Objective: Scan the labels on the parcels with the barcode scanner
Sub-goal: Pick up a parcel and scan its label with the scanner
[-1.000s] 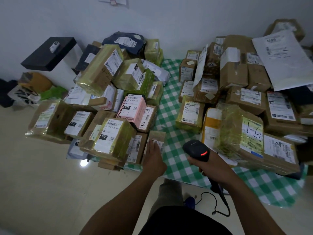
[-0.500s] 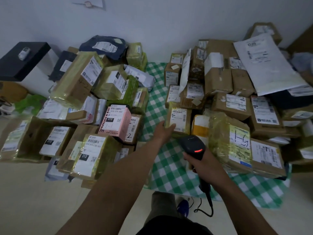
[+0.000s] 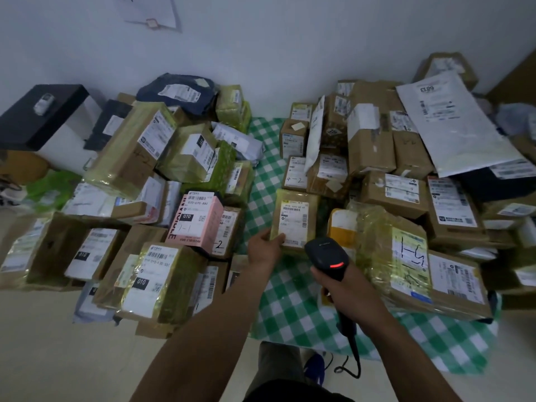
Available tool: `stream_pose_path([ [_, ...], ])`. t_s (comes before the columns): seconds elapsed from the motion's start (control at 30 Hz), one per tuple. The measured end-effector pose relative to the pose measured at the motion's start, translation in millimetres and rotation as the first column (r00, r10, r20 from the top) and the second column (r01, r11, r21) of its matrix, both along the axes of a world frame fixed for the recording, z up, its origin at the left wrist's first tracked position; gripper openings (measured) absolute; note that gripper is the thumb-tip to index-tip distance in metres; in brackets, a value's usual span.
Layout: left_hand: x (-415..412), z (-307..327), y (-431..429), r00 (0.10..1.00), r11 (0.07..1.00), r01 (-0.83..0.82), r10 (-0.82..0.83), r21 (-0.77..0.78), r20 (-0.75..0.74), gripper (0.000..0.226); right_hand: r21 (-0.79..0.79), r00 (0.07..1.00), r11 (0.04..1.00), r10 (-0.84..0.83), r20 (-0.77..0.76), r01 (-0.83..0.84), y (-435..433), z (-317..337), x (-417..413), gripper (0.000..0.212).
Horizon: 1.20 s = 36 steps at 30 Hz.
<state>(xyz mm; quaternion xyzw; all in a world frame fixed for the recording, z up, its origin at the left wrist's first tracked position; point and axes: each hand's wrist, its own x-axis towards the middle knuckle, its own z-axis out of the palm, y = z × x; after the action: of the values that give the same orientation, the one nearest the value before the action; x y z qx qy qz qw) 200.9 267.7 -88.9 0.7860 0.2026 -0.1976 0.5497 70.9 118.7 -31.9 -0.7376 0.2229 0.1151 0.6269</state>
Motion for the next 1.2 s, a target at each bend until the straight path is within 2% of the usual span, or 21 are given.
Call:
stream_pose_path([
  [0.1, -26.6, 19.9, 13.2, 0.997, 0.993, -0.071, 0.071, -0.095, 0.003, 0.035, 0.035, 0.999, 0.999, -0.015, 0.033, 0.014, 1.0, 3.8, 1.6, 0.039],
  [0.2, -54.0, 31.6, 21.7, 0.990, 0.975, -0.135, 0.141, -0.176, 0.021, 0.029, 0.036, 0.993, 0.998, -0.055, 0.100, 0.052, 5.8, 12.2, 3.9, 0.024],
  [0.3, -78.7, 40.8, 25.6, 0.978, 0.955, -0.177, 0.198, -0.238, 0.069, 0.021, 0.043, 0.985, 0.997, -0.077, 0.156, 0.071, 14.1, 19.6, 7.7, 0.030],
  [0.37, -92.5, 47.9, 26.3, 0.975, 0.950, -0.162, 0.195, -0.266, 0.105, 0.033, 0.045, 0.981, 0.996, -0.089, 0.173, 0.083, 19.5, 23.3, 8.1, 0.025],
  [0.43, -98.6, 51.1, 29.2, 0.979, 0.957, -0.131, 0.166, -0.257, 0.117, 0.064, 0.045, 0.978, 0.994, -0.103, 0.181, 0.097, 22.6, 26.0, 6.1, 0.029],
  [0.47, -99.6, 51.2, 30.7, 0.982, 0.965, -0.107, 0.140, -0.240, 0.124, 0.073, 0.041, 0.978, 0.994, -0.103, 0.183, 0.097, 23.2, 27.6, 4.4, 0.033],
  [0.5, -99.3, 50.8, 31.9, 0.987, 0.973, -0.065, 0.096, -0.222, 0.131, 0.074, 0.034, 0.978, 0.996, -0.092, 0.188, 0.087, 23.3, 29.6, 2.7, 0.036],
  [0.6, -100.5, 52.3, 34.8, 0.983, 0.981, 0.081, -0.049, -0.177, 0.176, 0.054, 0.022, 0.978, 0.999, -0.050, 0.204, 0.047, 20.1, 32.7, -1.1, 0.038],
  [0.77, -102.4, 61.9, 39.0, 0.970, 0.979, 0.029, 0.022, -0.203, 0.243, 0.037, 0.027, 0.977, 1.000, 0.010, 0.211, -0.016, 18.7, 41.0, -7.0, 0.036],
  [0.87, -100.8, 59.5, 40.1, 0.966, 0.974, 0.017, 0.042, -0.224, 0.254, 0.042, 0.023, 0.977, 0.999, 0.038, 0.210, -0.044, 16.2, 41.8, -8.0, 0.037],
  [1.0, -90.2, 55.8, 38.0, 0.949, 0.962, -0.079, 0.152, -0.260, 0.277, 0.056, 0.055, 0.972, 0.997, 0.043, 0.231, -0.057, 15.4, 49.8, -8.8, 0.031],
  [1.2, -55.5, 47.0, 33.5, 0.924, 0.958, -0.152, 0.225, -0.244, 0.308, 0.059, 0.010, 0.972, 0.992, 0.118, 0.204, -0.122, 21.0, 66.9, -5.8, 0.027],
])
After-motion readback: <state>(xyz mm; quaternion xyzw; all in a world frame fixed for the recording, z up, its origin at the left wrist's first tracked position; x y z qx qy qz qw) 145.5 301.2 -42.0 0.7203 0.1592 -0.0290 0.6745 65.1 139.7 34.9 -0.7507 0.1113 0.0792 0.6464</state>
